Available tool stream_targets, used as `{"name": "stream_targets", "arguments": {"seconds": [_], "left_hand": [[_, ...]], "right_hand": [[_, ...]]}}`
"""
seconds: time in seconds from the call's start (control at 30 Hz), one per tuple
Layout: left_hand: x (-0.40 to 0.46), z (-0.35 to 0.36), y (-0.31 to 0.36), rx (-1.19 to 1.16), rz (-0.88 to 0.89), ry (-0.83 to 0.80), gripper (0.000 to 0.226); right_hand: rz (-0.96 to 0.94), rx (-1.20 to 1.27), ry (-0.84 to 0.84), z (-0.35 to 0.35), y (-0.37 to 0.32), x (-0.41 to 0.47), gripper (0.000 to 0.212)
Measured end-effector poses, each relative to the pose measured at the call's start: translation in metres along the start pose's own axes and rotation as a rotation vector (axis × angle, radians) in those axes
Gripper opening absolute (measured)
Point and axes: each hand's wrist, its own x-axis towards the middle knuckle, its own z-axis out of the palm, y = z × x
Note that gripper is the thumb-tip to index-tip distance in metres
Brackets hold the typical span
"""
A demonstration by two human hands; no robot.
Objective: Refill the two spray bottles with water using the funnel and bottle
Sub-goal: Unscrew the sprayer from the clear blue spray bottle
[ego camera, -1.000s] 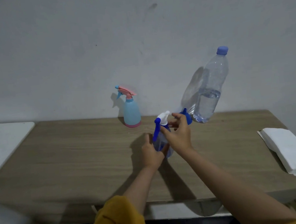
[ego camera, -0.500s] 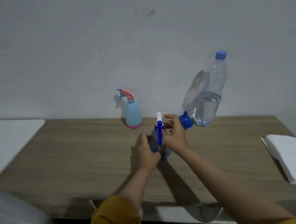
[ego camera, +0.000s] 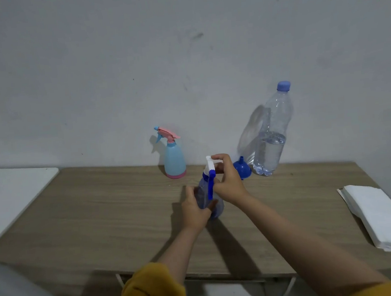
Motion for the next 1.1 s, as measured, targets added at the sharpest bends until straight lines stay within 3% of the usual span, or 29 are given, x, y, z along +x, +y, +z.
{"name": "stream_targets", "arguments": {"seconds": [0.3, 0.57, 0.83, 0.97, 1.1], "left_hand": [[0.005, -0.001, -0.005, -0.042, 0.030, -0.020, 0.051], [0.004, -0.001, -0.007, -0.029, 0.018, -0.026, 0.048], [0.007, 0.002, -0.012, -0.046, 0.050, 0.011, 0.048], [0.009, 0.004, -0.013, -0.044, 0.058, 0.042, 0.050], [0.009, 0.003, -0.014, -0.027, 0.058, 0.024, 0.050]], "right_hand": [[0.016, 0.048, -0.041, -0.007, -0.009, 0.012, 0.067], [-0.181, -0.041, 0.133, -0.030, -0.060, 0.024, 0.045], [-0.357, -0.009, 0.379, -0.085, -0.127, 0.036, 0.045], [-0.264, -0.117, 0.386, -0.114, -0.122, 0.035, 0.045], [0.028, -0.386, 0.234, -0.126, -0.071, 0.031, 0.046]]}}
